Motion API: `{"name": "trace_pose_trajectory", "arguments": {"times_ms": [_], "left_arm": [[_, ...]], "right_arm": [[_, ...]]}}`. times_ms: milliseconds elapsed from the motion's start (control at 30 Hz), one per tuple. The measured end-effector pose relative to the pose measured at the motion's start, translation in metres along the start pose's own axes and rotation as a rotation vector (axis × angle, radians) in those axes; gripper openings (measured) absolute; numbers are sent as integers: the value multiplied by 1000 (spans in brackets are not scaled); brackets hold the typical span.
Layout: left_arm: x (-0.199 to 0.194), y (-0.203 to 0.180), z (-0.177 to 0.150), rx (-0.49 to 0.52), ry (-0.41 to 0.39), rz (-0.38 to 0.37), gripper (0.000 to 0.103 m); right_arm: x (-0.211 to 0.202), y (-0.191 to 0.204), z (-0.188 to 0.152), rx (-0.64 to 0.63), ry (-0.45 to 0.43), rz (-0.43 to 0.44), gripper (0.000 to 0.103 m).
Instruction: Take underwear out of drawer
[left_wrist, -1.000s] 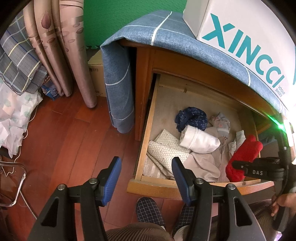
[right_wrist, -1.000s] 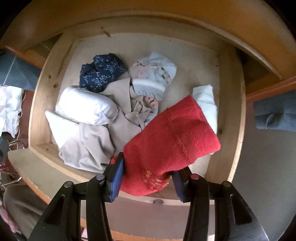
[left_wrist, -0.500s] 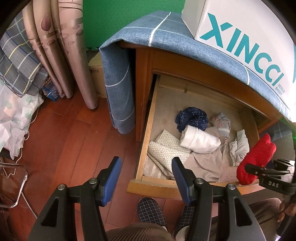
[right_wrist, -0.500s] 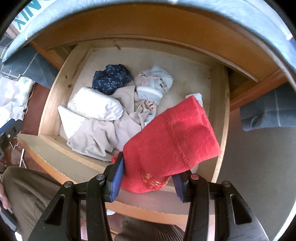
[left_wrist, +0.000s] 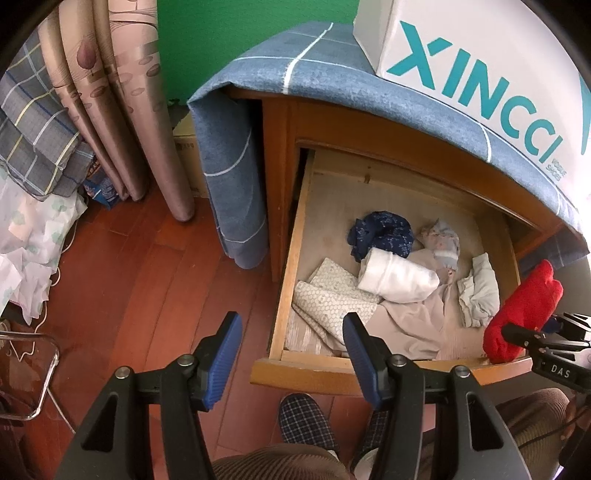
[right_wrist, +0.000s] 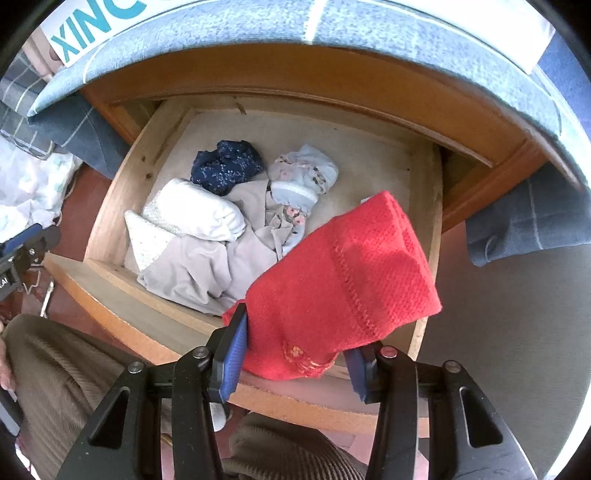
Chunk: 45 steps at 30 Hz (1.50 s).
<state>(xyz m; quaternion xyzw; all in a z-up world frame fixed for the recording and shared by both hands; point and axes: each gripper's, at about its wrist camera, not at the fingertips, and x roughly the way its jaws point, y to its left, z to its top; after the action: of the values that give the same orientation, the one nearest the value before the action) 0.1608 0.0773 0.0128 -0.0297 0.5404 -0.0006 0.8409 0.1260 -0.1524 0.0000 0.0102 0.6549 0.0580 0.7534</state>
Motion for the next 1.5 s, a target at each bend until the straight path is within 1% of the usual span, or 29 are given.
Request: {"name": "trace_pose_trajectory", "arguments": {"times_ms": [100,267,400,500,633,967,1167,1500], "left_arm": [[0,-4,1,21,6,2,58],[8,-24,7,129,50,-21,58],[17,-45,14,226,67,-18,58],[29,-57,18,271,96,-24,58],[44,-71,22,321,130,-49,58],[74,-93,29,421,208,-89,58],[85,-99,34,443,229,-123,58],[106,-107,40,459,301,-177,58]], "right_arm": [[0,-3,0,15,-3,16,44],[2,-9,1,52,-1,48,44],[0,-9,0,63,-14,49,44],[0,-10,0,73,-17,48,44],[0,-11,0,83,-17,50,44],[-2,-18,-2,135,-34,50,44],[-1,-19,-1,149,-23,56,44],[-3,-22,-3,171,-26,40,44]]}}
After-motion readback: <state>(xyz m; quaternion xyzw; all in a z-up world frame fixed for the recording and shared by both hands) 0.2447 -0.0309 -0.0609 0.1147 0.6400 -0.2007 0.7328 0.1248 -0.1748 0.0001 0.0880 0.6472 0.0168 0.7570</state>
